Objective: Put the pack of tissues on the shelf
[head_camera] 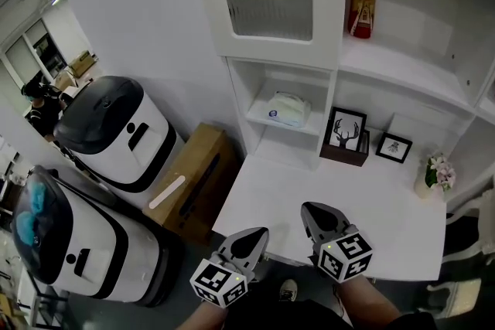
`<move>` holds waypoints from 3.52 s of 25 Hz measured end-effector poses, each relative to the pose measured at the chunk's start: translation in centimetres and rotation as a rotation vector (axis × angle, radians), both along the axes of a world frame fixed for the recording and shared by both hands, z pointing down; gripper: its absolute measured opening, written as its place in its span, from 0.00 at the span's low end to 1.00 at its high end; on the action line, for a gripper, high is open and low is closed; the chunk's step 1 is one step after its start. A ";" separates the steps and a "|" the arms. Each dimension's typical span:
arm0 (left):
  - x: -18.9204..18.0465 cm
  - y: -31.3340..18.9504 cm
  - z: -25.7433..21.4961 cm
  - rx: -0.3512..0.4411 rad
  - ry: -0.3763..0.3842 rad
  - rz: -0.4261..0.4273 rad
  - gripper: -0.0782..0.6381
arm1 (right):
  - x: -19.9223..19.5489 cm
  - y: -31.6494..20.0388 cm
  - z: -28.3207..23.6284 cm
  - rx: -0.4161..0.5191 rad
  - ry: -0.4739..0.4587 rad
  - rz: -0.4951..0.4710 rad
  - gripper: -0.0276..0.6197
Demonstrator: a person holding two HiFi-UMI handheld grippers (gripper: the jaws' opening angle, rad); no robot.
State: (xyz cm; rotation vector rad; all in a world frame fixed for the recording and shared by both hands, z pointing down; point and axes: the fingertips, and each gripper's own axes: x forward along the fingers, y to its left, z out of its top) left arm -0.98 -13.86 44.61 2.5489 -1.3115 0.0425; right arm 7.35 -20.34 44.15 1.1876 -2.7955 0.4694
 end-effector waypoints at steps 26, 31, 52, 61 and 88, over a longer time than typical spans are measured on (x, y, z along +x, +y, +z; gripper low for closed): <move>-14.0 8.7 -0.4 0.010 0.028 0.106 0.11 | -11.1 10.3 -0.7 -0.007 0.005 0.167 0.05; -14.1 10.1 -0.4 0.014 0.033 0.173 0.11 | -11.4 12.9 -0.5 -0.008 0.009 0.220 0.05; -13.7 15.5 0.4 0.019 0.049 0.355 0.11 | -13.0 22.6 2.3 -0.055 0.029 0.342 0.05; -13.0 15.3 -0.3 0.034 0.056 0.355 0.11 | -12.2 23.0 2.2 -0.052 0.042 0.348 0.05; -12.2 13.2 0.9 0.004 0.062 0.346 0.11 | -11.9 21.2 3.4 -0.084 0.038 0.329 0.05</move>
